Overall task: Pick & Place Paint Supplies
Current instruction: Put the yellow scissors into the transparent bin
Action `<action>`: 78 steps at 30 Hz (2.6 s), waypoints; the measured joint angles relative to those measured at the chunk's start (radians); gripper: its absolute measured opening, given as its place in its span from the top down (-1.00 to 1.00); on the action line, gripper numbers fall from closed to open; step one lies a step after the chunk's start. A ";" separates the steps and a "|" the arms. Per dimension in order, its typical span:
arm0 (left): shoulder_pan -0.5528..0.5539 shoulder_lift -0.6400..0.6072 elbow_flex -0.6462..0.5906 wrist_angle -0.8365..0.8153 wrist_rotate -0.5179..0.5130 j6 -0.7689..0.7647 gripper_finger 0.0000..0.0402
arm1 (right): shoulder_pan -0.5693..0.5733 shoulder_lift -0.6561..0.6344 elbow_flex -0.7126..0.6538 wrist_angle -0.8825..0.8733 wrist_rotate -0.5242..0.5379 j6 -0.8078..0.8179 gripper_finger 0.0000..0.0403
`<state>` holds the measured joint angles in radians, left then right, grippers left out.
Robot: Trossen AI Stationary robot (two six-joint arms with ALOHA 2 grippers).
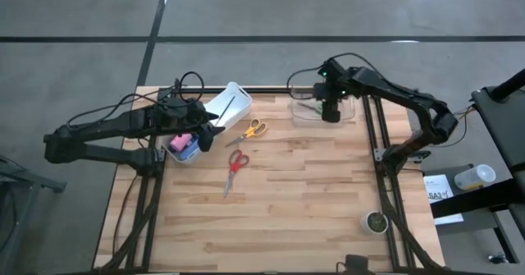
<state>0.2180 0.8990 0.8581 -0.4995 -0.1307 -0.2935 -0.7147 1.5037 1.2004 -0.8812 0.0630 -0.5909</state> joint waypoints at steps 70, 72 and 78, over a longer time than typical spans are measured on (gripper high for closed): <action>0.000 0.000 0.000 0.000 0.000 0.000 -0.35 | 0.037 -1.062 -0.752 0.653 -0.306 0.636 0.32; 0.000 0.000 0.000 0.000 0.000 0.000 -0.35 | 0.037 -1.062 -0.752 0.653 -0.306 0.636 0.32; 0.000 0.000 0.000 0.000 0.000 0.000 -0.35 | 0.037 -1.062 -0.752 0.653 -0.306 0.636 0.32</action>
<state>0.2180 0.8993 0.8578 -0.4995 -0.1310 -0.2932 -0.6781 0.4416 0.4484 -0.2279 -0.2432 0.0450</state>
